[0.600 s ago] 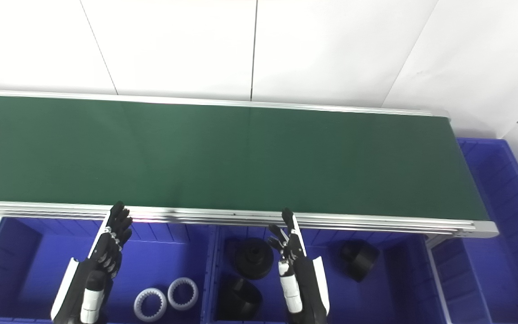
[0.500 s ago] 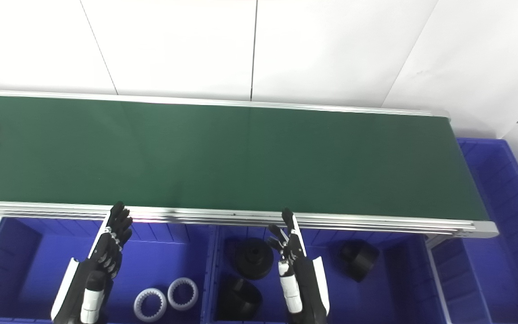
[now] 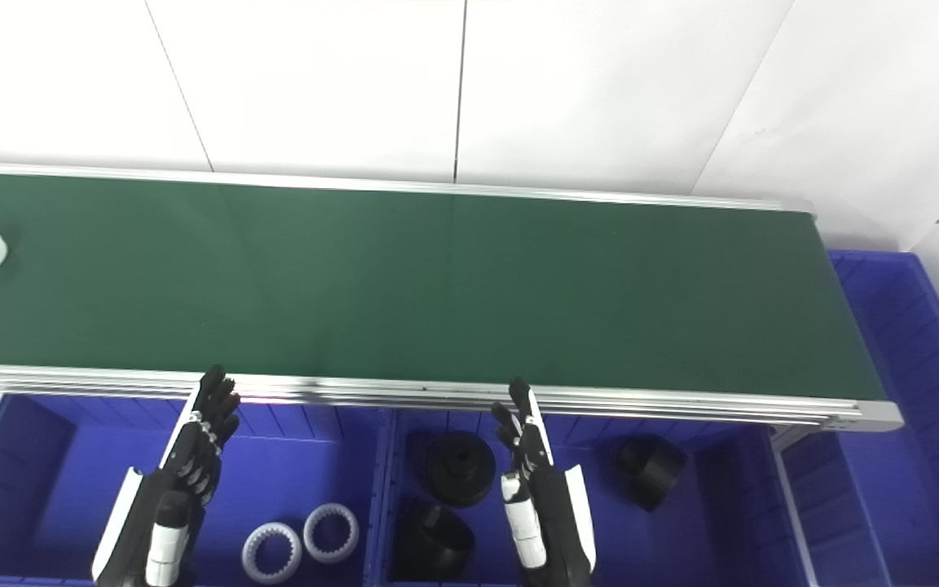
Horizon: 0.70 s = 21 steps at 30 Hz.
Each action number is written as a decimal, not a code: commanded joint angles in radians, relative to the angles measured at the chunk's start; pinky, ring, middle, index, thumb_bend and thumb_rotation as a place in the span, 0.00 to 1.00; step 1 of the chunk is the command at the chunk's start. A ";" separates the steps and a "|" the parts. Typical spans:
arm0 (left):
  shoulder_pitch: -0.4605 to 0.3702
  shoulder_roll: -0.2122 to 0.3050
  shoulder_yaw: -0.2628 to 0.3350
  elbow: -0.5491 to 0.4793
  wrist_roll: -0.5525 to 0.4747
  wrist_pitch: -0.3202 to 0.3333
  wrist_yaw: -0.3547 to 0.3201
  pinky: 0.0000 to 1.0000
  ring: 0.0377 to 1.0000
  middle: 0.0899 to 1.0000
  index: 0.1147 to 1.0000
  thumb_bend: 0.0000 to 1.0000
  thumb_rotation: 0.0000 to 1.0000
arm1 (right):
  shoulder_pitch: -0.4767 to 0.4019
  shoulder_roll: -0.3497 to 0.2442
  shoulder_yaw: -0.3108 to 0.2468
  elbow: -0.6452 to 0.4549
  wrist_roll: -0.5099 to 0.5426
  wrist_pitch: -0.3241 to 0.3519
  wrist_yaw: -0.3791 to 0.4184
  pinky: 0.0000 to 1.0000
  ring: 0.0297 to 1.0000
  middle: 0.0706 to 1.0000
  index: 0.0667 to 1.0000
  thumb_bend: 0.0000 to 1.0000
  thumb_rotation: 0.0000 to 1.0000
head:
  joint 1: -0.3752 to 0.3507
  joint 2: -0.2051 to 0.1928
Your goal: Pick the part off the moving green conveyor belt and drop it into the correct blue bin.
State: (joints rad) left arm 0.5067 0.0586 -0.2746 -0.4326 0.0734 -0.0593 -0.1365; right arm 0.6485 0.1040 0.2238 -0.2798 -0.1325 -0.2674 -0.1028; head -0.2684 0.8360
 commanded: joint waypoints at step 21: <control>-0.003 0.002 -0.012 -0.007 0.004 -0.025 -0.004 1.00 1.00 1.00 1.00 0.89 1.00 | -0.002 0.004 -0.005 -0.014 -0.025 -0.056 -0.006 1.00 1.00 1.00 0.99 0.86 1.00 | 0.023 -0.013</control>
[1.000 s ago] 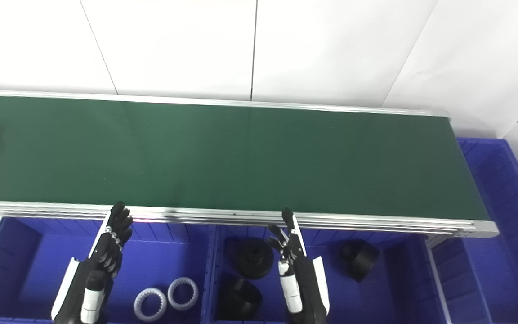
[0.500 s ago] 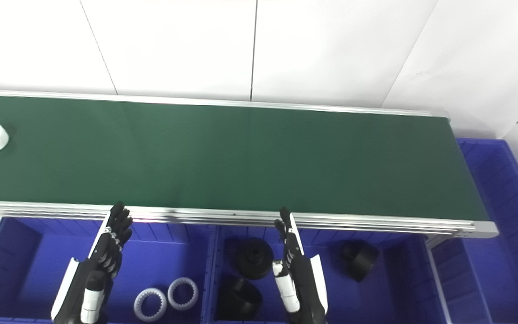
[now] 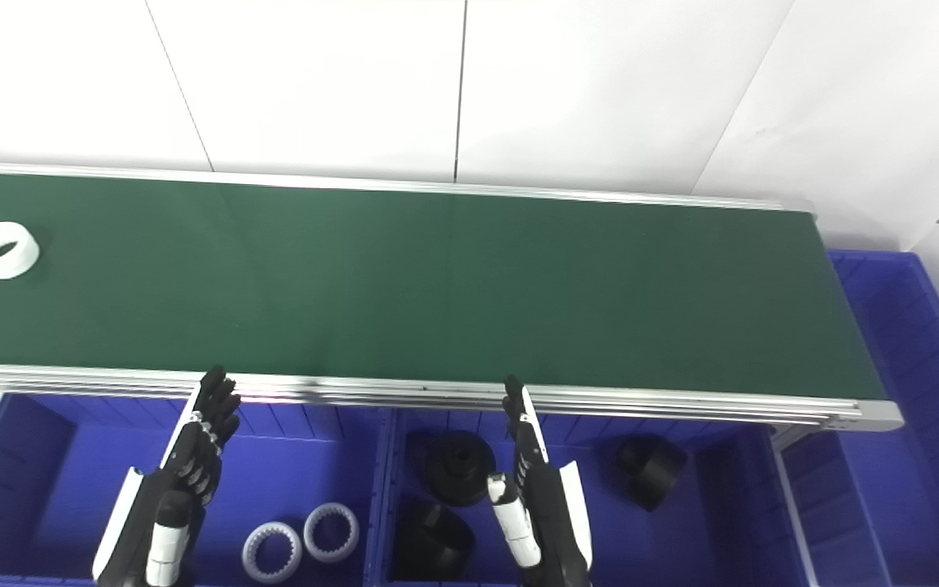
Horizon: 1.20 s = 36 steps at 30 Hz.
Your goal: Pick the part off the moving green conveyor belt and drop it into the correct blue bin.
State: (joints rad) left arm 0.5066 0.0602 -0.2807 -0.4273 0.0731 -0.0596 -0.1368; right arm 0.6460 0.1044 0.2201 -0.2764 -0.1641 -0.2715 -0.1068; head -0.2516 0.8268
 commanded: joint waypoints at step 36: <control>-0.064 -0.118 -0.076 0.285 0.178 -0.337 0.146 0.88 0.97 1.00 1.00 0.78 0.87 | -0.070 -0.120 -0.126 0.239 0.234 -0.194 0.111 1.00 1.00 1.00 1.00 0.88 1.00 | 0.438 -0.356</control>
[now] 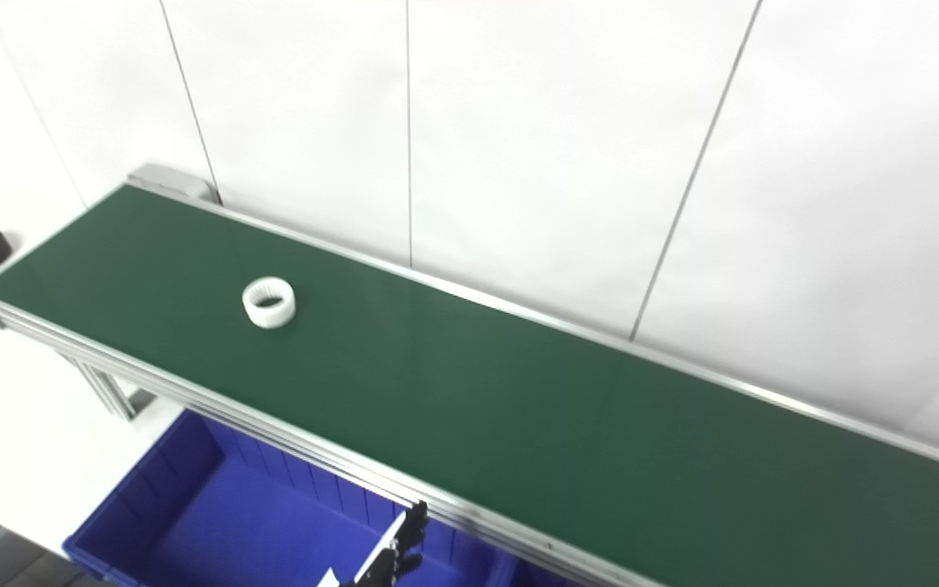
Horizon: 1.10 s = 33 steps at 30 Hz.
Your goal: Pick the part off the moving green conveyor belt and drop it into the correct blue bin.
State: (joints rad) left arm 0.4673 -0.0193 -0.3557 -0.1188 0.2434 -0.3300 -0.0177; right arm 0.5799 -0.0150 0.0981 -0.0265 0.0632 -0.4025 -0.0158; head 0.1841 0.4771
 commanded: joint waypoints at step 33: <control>-0.773 0.292 0.253 0.185 0.394 -0.033 0.084 0.72 0.82 0.84 0.83 0.93 0.35 | -0.085 0.068 -0.025 0.106 -0.015 -0.067 0.055 1.00 1.00 1.00 1.00 0.90 1.00 | 0.018 -0.140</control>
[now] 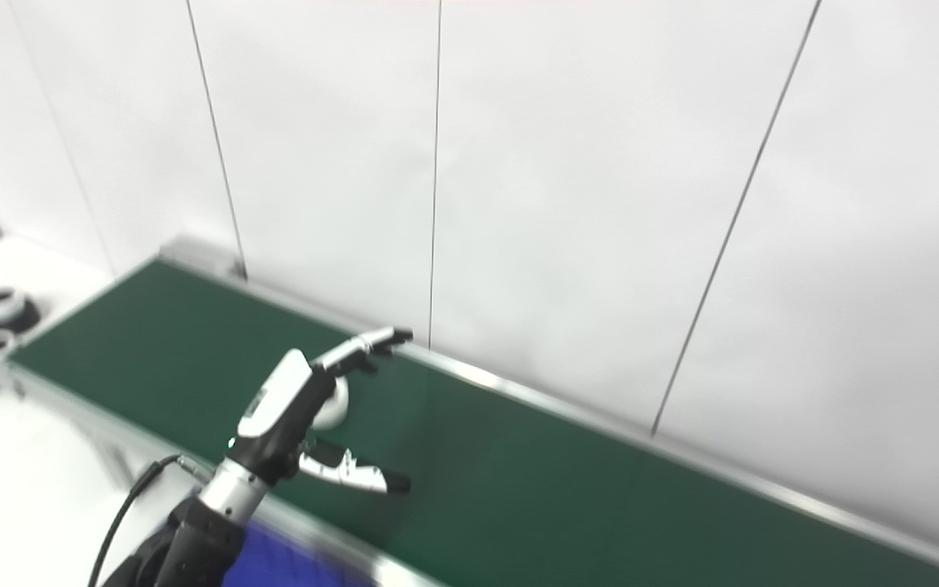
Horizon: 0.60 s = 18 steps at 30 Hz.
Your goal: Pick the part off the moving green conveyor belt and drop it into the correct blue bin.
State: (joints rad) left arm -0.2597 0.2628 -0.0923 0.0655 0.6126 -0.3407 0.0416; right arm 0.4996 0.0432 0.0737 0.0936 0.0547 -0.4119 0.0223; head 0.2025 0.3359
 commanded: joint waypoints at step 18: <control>-0.317 0.100 -0.177 0.293 0.219 0.072 -0.011 0.85 0.88 0.85 0.80 0.98 0.33 | 0.012 0.004 -0.024 -0.034 0.030 -0.058 0.060 1.00 1.00 1.00 1.00 0.91 1.00 | -0.003 0.045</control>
State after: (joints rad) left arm -0.5179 0.3324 -0.2700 0.3706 0.8204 -0.2807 0.0280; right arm 0.5081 0.0424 0.0486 0.0969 0.0793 -0.4244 0.0639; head 0.1994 0.3803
